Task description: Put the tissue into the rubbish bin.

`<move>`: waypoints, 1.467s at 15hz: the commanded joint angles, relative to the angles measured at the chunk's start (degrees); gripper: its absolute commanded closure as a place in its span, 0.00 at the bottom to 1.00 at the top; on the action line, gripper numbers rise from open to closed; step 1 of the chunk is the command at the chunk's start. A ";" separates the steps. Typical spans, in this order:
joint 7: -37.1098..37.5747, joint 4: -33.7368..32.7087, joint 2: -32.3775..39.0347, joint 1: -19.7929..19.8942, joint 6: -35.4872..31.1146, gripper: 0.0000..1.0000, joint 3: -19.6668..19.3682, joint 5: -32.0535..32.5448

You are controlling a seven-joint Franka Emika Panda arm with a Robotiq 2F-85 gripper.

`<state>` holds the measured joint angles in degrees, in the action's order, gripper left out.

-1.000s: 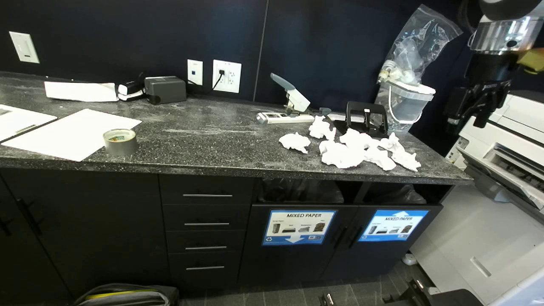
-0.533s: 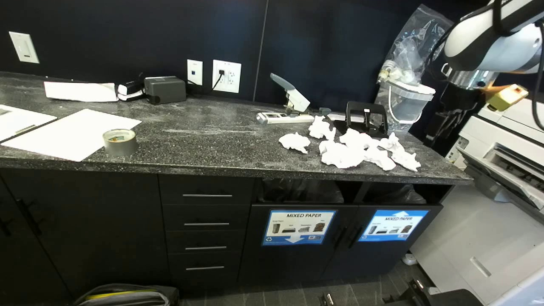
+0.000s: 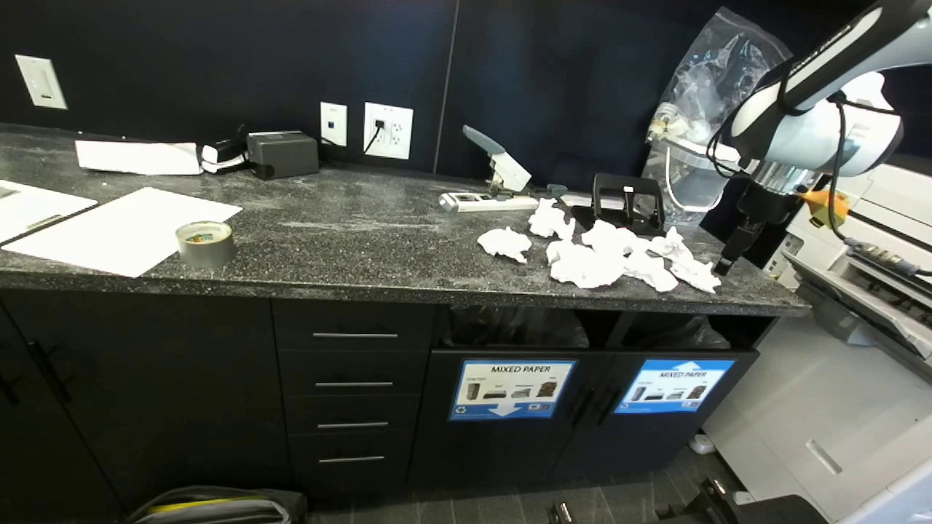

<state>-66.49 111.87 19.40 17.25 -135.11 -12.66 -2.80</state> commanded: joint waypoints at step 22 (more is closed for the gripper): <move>-9.53 -44.95 32.34 12.60 15.14 0.00 9.44 -1.63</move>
<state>-74.47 73.80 47.84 28.57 -123.33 -4.47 -3.36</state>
